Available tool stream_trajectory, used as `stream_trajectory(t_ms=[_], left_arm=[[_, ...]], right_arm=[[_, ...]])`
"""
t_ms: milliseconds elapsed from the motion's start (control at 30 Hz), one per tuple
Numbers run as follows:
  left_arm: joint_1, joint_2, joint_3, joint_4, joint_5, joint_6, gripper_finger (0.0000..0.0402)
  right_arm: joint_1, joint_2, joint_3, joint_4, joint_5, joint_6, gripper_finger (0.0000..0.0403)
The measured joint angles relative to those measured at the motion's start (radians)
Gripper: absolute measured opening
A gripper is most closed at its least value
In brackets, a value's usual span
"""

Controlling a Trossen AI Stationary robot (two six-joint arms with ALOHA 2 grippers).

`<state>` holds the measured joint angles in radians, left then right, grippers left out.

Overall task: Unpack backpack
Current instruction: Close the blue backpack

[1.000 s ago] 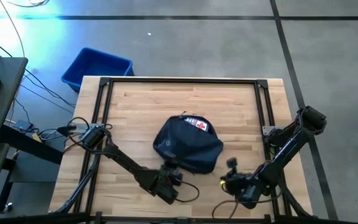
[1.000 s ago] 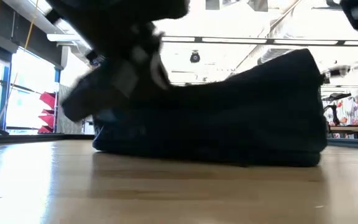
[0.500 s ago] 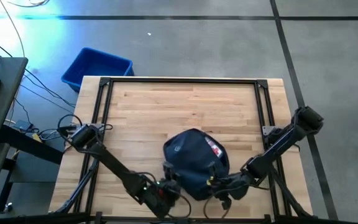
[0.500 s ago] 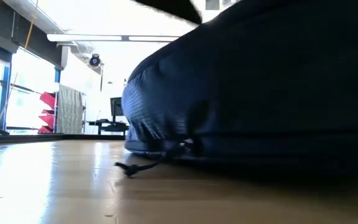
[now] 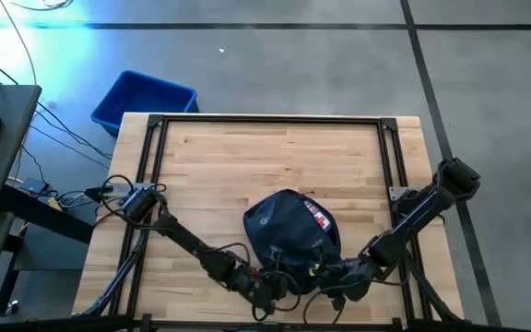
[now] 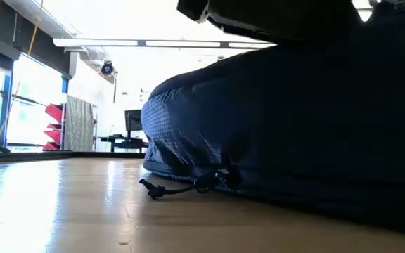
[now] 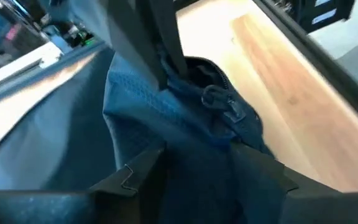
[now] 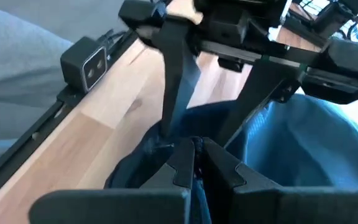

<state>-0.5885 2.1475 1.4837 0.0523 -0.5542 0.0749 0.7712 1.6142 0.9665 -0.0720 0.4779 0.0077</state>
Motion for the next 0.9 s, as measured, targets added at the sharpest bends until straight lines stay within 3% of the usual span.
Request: stream_trajectory(t_ms=[100, 300, 533, 767, 900], left_arm=[[-0.012, -0.007, 0.004, -0.008, 0.021, 0.004, 0.0154], [-0.083, -0.036, 0.064, 0.011, -0.148, 0.059, 0.0154], [-0.056, 0.016, 0.071, 0.027, -0.096, -0.117, 0.0154], [-0.012, 0.066, 0.071, 0.027, 0.008, -0.158, 0.0154], [-0.005, 0.066, 0.071, 0.010, -0.004, -0.202, 0.0124]], right_arm=[[0.011, 0.000, 0.000, -0.048, 0.020, 0.037, 0.0000], [0.010, -0.001, 0.000, -0.120, 0.043, 0.096, 0.0000], [0.017, -0.002, 0.001, -0.115, 0.045, 0.100, 0.0000], [0.031, -0.002, 0.001, -0.112, 0.044, 0.099, 0.0000], [0.046, -0.002, 0.001, -0.131, 0.044, 0.122, 0.0000]])
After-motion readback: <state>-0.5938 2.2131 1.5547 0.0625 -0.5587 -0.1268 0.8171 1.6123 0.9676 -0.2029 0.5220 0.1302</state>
